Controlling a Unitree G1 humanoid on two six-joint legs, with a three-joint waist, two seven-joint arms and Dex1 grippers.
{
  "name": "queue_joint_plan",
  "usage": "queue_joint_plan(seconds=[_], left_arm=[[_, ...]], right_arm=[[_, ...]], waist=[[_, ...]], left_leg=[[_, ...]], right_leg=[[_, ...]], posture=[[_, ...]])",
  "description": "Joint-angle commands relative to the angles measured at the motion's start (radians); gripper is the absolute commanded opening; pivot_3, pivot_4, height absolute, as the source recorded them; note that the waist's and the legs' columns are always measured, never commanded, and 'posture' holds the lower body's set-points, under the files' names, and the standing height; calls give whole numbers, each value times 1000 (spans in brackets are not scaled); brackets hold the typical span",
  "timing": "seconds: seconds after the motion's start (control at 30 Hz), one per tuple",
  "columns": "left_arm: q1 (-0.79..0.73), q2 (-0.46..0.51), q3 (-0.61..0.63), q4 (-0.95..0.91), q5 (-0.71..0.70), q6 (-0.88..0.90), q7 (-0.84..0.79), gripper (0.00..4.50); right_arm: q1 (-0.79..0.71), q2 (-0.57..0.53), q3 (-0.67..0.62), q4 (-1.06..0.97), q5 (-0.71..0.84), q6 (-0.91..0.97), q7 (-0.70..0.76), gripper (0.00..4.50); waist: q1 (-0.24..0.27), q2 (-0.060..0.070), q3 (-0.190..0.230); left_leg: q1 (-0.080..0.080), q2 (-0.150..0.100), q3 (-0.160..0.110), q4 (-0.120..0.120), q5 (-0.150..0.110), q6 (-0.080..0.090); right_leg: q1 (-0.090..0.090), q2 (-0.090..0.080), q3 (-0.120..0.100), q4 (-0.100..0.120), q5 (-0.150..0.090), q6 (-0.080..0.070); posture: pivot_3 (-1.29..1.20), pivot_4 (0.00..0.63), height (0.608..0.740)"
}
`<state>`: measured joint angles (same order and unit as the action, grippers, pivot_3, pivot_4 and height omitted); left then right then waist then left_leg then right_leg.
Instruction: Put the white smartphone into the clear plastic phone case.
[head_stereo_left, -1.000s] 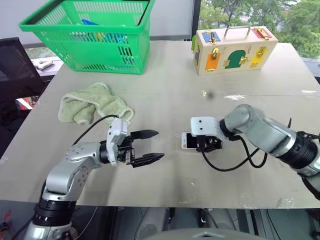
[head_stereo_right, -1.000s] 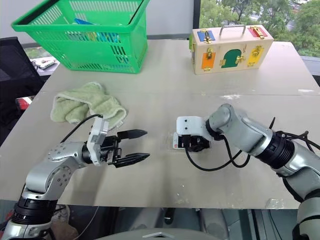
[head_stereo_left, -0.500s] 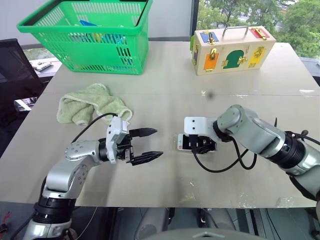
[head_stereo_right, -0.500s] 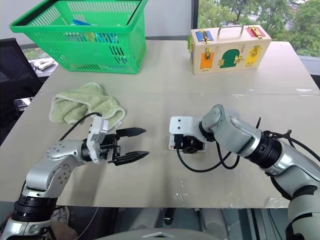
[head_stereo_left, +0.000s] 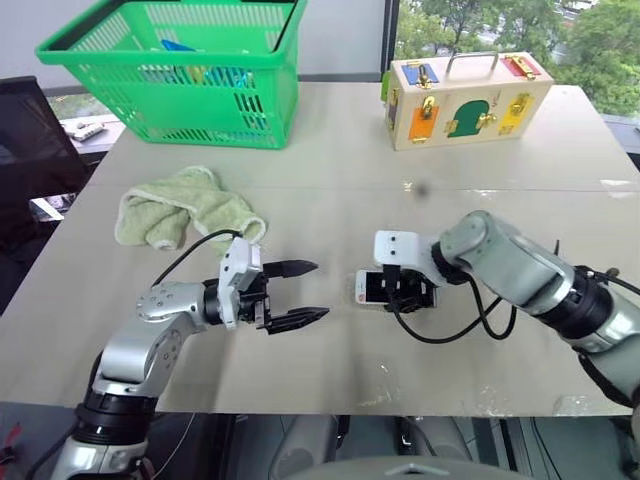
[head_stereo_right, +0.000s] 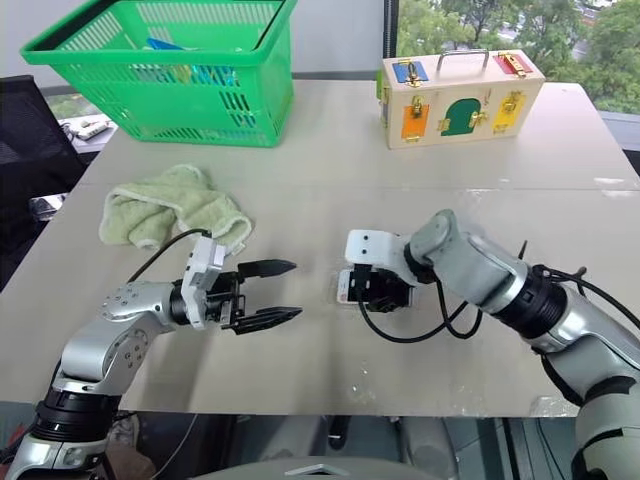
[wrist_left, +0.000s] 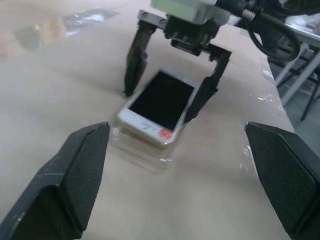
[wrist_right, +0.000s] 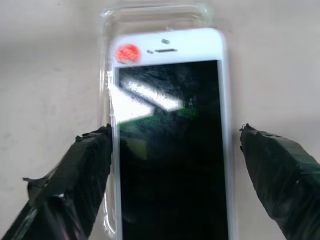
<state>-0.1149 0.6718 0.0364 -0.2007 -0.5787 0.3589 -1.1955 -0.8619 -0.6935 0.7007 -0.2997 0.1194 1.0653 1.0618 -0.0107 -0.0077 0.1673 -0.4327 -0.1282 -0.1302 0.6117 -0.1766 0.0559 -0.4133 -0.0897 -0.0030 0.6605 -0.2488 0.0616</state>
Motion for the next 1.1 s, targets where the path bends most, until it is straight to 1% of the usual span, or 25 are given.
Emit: queue_joint_plan(seconds=[0.03, 0.33, 0.5, 0.8, 0.87, 0.97, 1.1], left_arm=[[2, 1, 17, -18, -9, -14, 0, 4500], [-1, 10, 23, -13, -12, -9, -6, 4500], [9, 17, 28, -22, -15, -8, -7, 4500], [32, 24, 30, 3, 0, -46, -30, 4500], [32, 24, 30, 6, 1, -49, -32, 4500], [32, 23, 30, 7, 2, -51, -32, 4500], [30, 22, 28, 10, 2, -54, -31, 4500]], right_arm=[[13, -30, -58, -53, 29, -11, 17, 4428], [16, -1, -29, -41, 37, -53, 26, 4428], [31, -15, 21, -40, -1, -93, 29, 4428], [60, -39, 143, -32, -140, -122, 3, 4428], [72, -40, 148, -30, -155, -112, 1, 4041], [81, -49, 135, -24, -157, -111, 12, 3033], [81, -71, 111, -2, -160, -143, 31, 3038]], waist=[[0, 0, 0], [-3, 0, 0], [-1, 0, 0], [-2, 0, -1], [-2, -2, -2], [-2, -3, -4], [1, -3, -4]], left_leg=[[0, 0, 0, 0, 0, 0], [0, 0, 0, 0, 0, 0], [0, 0, 0, 1, 0, 0], [1, 0, 0, 1, 0, 0], [1, 0, 0, 1, 0, 0], [2, 0, 0, 1, 0, 0], [2, 0, 0, 2, 0, 0]], right_leg=[[0, 0, 0, 0, 0, 0], [0, 0, 0, 1, 0, 0], [0, 0, 0, 1, 0, 0], [0, 0, 0, 1, 0, 0], [1, 0, 0, 1, 0, 0], [2, 0, 0, 1, 0, 0], [2, 0, 0, 1, 0, 0]], posture=[[0, 150, 740], [0, 150, 740], [0, 150, 740], [0, 150, 740], [0, 150, 740], [0, 150, 740], [0, 150, 740]])
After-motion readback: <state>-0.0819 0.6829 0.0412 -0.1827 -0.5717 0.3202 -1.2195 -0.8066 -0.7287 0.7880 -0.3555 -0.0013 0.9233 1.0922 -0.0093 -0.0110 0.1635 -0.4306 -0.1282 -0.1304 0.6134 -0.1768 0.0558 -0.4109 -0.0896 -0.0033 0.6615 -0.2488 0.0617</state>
